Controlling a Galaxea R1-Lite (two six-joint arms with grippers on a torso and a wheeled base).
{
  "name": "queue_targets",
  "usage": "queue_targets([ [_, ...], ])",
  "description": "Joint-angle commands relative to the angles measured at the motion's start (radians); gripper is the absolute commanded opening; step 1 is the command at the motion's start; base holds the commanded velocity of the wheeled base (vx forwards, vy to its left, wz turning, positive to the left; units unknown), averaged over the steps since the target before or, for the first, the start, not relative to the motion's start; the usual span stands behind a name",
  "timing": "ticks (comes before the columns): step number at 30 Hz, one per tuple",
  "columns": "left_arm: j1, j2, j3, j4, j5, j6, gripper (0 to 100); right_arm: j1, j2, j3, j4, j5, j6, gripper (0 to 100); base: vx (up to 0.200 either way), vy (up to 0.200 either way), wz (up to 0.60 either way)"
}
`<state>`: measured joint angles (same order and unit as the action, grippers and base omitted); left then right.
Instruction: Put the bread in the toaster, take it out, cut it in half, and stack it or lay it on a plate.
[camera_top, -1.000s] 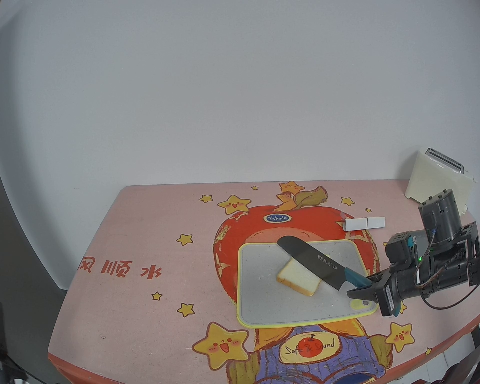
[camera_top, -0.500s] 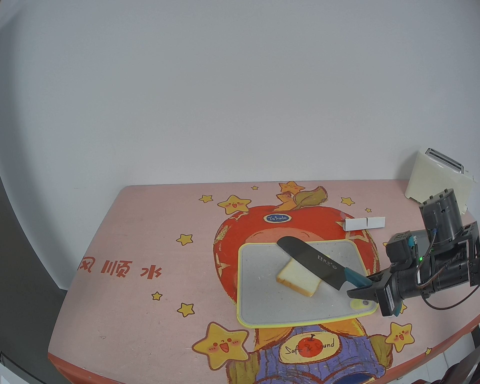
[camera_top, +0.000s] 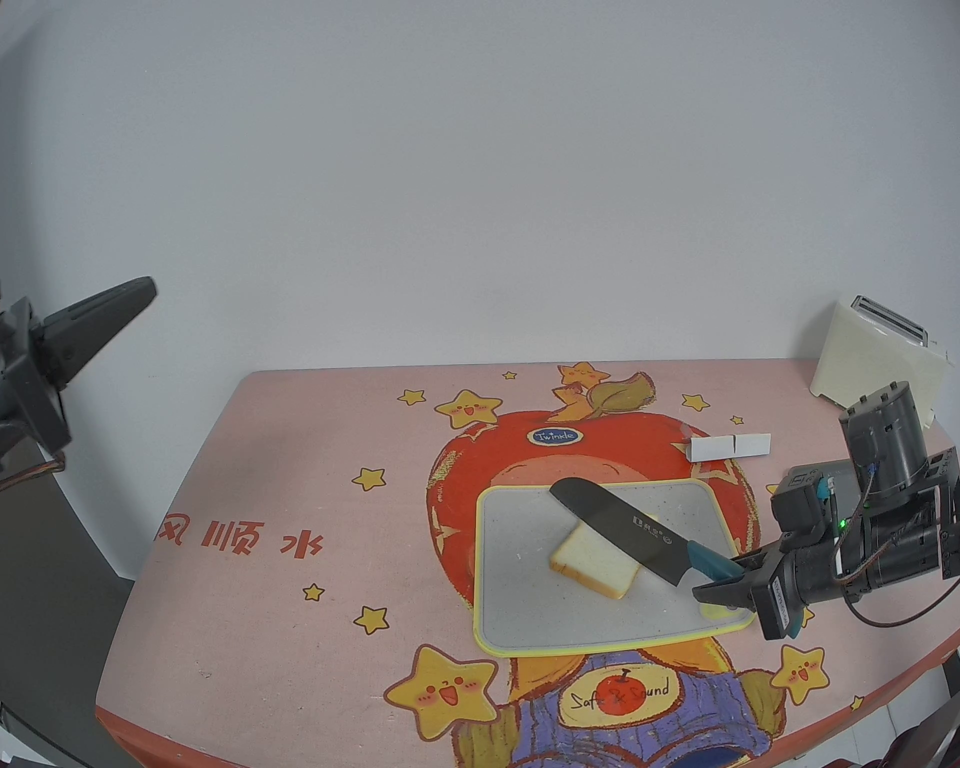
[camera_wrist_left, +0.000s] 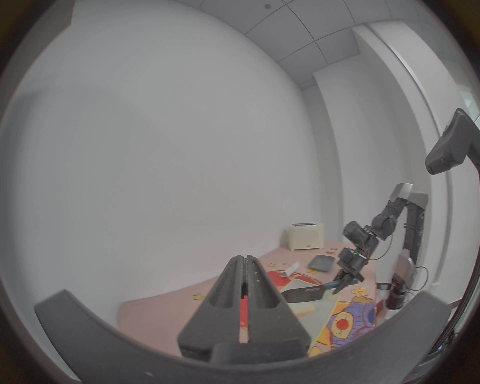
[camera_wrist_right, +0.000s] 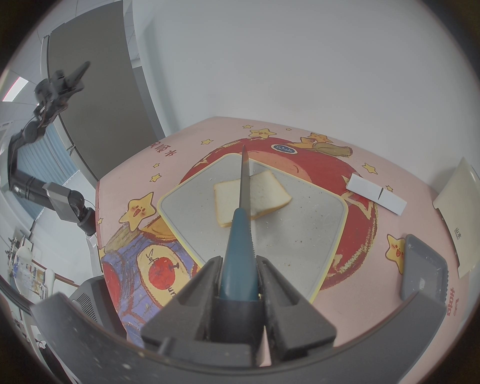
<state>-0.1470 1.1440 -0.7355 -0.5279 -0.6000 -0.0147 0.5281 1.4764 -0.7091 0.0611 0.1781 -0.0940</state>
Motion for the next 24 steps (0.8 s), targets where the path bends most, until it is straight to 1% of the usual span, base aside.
queue_targets([
  [1,-0.198,0.172,-0.051,-0.004,0.017,0.004,0,0.004,0.001,0.0,-0.001,-0.002,0.002,0,0.0,0.0,0.0],
  [2,-0.217,0.181,-0.051,-0.004,0.025,0.004,0,0.004,0.001,0.0,-0.001,-0.002,0.002,0,0.0,0.0,0.0],
  [3,-0.269,0.21,-0.051,-0.006,0.052,0.002,0,0.004,0.001,0.002,-0.001,-0.002,0.002,0,0.0,0.0,0.0],
  [5,-0.341,0.261,-0.056,-0.006,0.106,-0.004,0,0.004,0.001,0.004,-0.001,-0.002,0.004,0,0.0,0.0,0.0],
  [6,-0.379,0.298,-0.068,-0.007,0.149,-0.013,0,0.004,-0.001,0.004,-0.001,-0.002,0.004,0,0.0,0.0,0.0],
  [7,-0.407,0.336,-0.082,-0.023,0.187,-0.028,0,0.006,-0.001,0.004,-0.001,-0.002,0.004,0,0.0,0.0,0.0],
  [8,-0.422,0.367,-0.088,-0.043,0.212,-0.044,0,0.006,-0.002,0.004,-0.001,-0.002,0.004,0,0.0,0.0,0.0],
  [10,-0.46,0.457,-0.099,-0.133,0.278,-0.091,0,0.007,-0.005,0.004,-0.001,-0.002,0.004,0,0.0,0.0,0.0],
  [11,-0.47,0.484,-0.099,-0.165,0.293,-0.103,0,0.007,-0.005,0.004,-0.001,-0.002,0.004,0,0.0,0.0,0.0],
  [12,-0.497,0.543,-0.094,-0.254,0.335,-0.142,0,0.009,-0.008,0.005,-0.001,-0.002,0.004,0,0.0,0.0,0.0],
  [13,-0.505,0.557,-0.094,-0.27,0.342,-0.151,0,0.009,-0.008,0.005,0.0,-0.002,0.004,0,0.0,0.0,0.0],
  [14,-0.52,0.586,-0.096,-0.296,0.356,-0.168,0,0.009,-0.013,0.005,0.0,-0.002,0.004,0,0.0,0.0,0.0],
  [15,-0.525,0.594,-0.096,-0.3,0.361,-0.171,0,0.009,-0.013,0.005,0.0,-0.002,0.004,0,0.0,0.0,0.0],
  [17,-0.556,0.655,-0.1,-0.319,0.39,-0.206,0,0.007,-0.024,0.007,0.002,-0.002,0.004,0,0.0,0.0,0.0],
  [18,-0.559,0.663,-0.102,-0.32,0.394,-0.212,0,0.009,-0.024,0.008,0.003,-0.002,0.004,0,0.0,0.0,0.0],
  [19,-0.569,0.688,-0.11,-0.33,0.407,-0.237,0,0.007,-0.028,0.014,0.0,-0.002,0.004,0,0.0,0.0,0.0],
  [21,-0.577,0.73,-0.133,-0.351,0.414,-0.271,0,0.009,-0.038,0.027,-0.001,-0.002,0.004,0,0.0,0.0,0.0],
  [22,-0.577,0.753,-0.15,-0.366,0.416,-0.281,0,0.009,-0.042,0.033,-0.001,-0.003,0.005,0,0.0,0.0,0.0],
  [24,-0.577,0.795,-0.185,-0.397,0.417,-0.286,0,0.007,-0.045,0.034,-0.001,-0.005,0.004,0,0.0,0.0,0.0],
])
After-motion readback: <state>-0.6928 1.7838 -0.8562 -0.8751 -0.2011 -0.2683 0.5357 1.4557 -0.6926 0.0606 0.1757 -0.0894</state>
